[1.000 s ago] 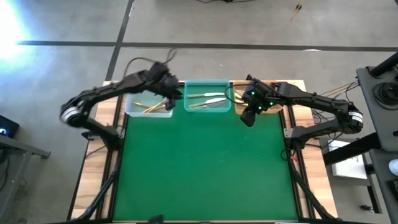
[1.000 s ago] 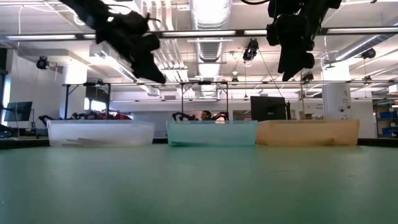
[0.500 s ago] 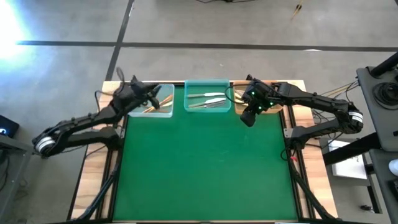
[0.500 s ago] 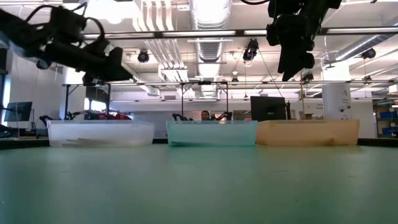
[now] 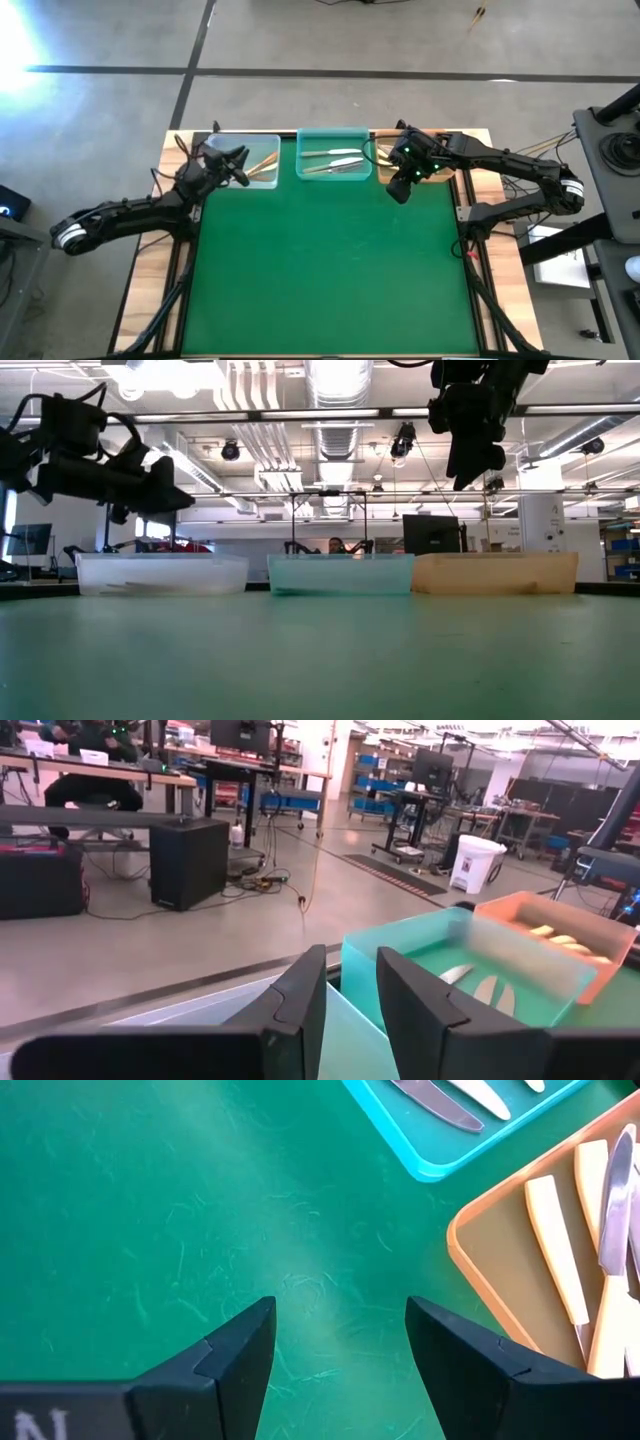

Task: Sort silverware by color (type)
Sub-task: Return to Home Position

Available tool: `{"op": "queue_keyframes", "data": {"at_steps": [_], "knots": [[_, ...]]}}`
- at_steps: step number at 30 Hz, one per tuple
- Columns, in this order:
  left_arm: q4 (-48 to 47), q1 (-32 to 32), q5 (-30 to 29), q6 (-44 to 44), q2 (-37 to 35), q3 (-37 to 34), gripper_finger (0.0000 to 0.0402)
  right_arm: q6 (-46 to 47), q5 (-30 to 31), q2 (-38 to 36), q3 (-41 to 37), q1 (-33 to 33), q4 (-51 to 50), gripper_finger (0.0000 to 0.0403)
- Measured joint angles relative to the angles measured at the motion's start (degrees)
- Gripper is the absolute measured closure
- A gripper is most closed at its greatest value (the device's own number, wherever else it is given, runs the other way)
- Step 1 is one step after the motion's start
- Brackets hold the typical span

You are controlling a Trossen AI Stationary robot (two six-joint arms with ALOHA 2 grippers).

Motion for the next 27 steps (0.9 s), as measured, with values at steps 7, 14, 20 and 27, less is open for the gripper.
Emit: {"op": "queue_keyframes", "data": {"at_steps": [7, 14, 20, 27], "knots": [[1.34, 0.00, 0.00, 0.02, -0.06, 0.04, 0.0326, 0.00, 0.00, 0.00, 0.00, 0.00, 0.02, 0.0188], [0.62, 0.00, 0.02, 0.02, 1.14, 1.16, 0.0326, 0.00, 0.00, 0.00, 0.00, -0.01, 0.02, 0.0188], [-2.25, -0.28, 0.00, 0.00, -6.16, 0.46, 0.0326, -33.38, -9.51, -0.17, 0.04, 0.02, -5.30, 0.0188], [-3.41, -0.26, 0.04, 0.02, -16.09, 0.39, 0.0326, -74.68, -10.45, -0.07, 0.04, 0.00, -4.46, 0.0188]]}}
